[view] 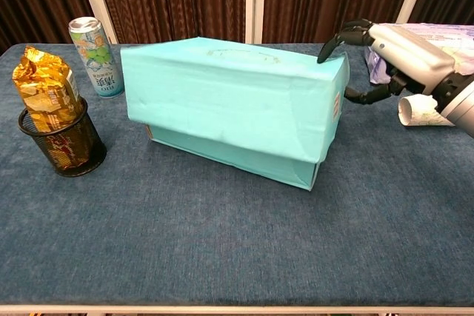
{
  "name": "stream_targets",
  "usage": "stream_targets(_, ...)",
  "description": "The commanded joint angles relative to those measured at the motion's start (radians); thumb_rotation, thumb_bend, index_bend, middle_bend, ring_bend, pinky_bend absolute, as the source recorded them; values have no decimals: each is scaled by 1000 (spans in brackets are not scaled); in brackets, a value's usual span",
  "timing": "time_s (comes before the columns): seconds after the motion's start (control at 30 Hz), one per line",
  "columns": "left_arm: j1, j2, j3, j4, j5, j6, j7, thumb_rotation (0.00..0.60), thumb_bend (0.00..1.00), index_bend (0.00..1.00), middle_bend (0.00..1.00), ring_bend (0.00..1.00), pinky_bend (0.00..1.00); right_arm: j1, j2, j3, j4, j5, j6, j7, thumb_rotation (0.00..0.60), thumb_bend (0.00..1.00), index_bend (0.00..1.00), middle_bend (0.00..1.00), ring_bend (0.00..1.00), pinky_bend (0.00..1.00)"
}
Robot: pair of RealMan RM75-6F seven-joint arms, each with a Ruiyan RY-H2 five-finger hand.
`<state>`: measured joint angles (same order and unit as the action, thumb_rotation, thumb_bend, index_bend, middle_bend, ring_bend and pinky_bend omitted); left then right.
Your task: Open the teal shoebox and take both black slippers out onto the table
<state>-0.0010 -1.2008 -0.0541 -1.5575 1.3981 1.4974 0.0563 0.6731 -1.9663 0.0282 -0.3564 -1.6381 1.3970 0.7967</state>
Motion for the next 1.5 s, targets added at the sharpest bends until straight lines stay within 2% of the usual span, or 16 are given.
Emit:
stream_targets(0.03,-2,1,0,-4,2,-1,3,600,0,264,184,105,83,-2,37,87,-141,106,-87,192,600,534,528,382,190,24)
stream_targets(0.13,-4,3,0,-9,3,-2,9,600,0,264,184,106,83,3,83,136,-264,167,-165,297,600,532,528,383,190,22)
stream_targets(0.23,-5,6,-1,-15,4,-1,14,600,0,264,184,106,83,8,159,198,-442,257,-296,409,600,522,528,384,183,15)
stream_targets(0.37,-7,11,0,-24,8,0,19,600,0,264,184,106,83,19,267,307,-662,418,-491,477,600,495,528,384,173,13)
stream_targets(0.53,-6,14,1,-28,8,1,19,600,0,264,184,106,83,45,319,407,-761,595,-648,436,600,430,503,383,155,5)
stream_targets(0.7,-4,15,5,-29,6,-1,15,600,0,264,184,105,83,87,322,487,-765,745,-745,367,600,377,380,324,89,0)
stream_targets(0.8,-2,15,5,-25,4,1,14,600,0,264,184,105,84,114,312,510,-744,785,-748,299,600,312,224,228,23,0)
stream_targets(0.87,0,14,5,-22,2,2,11,600,0,264,184,106,83,129,308,511,-736,780,-725,234,600,231,42,87,0,0)
stream_targets(0.9,1,14,5,-21,1,2,10,600,0,264,184,106,83,133,305,511,-735,774,-707,206,600,203,15,51,0,0)
stream_targets(0.97,1,13,6,-19,-1,0,8,600,0,264,184,106,83,137,304,507,-736,760,-663,139,600,122,0,0,0,0)
stream_targets(1.1,0,8,6,-13,-1,-3,2,600,0,264,184,105,83,133,309,498,-741,755,-589,13,600,40,0,0,0,0)
stream_targets(1.4,-8,2,5,-2,7,-10,-6,600,0,264,184,106,84,93,342,531,-765,825,-468,-176,600,29,0,0,0,0)
stream_targets(1.5,-10,1,4,-4,8,-10,-5,600,0,264,184,106,83,74,364,498,-791,746,-407,-229,600,28,0,0,0,0)
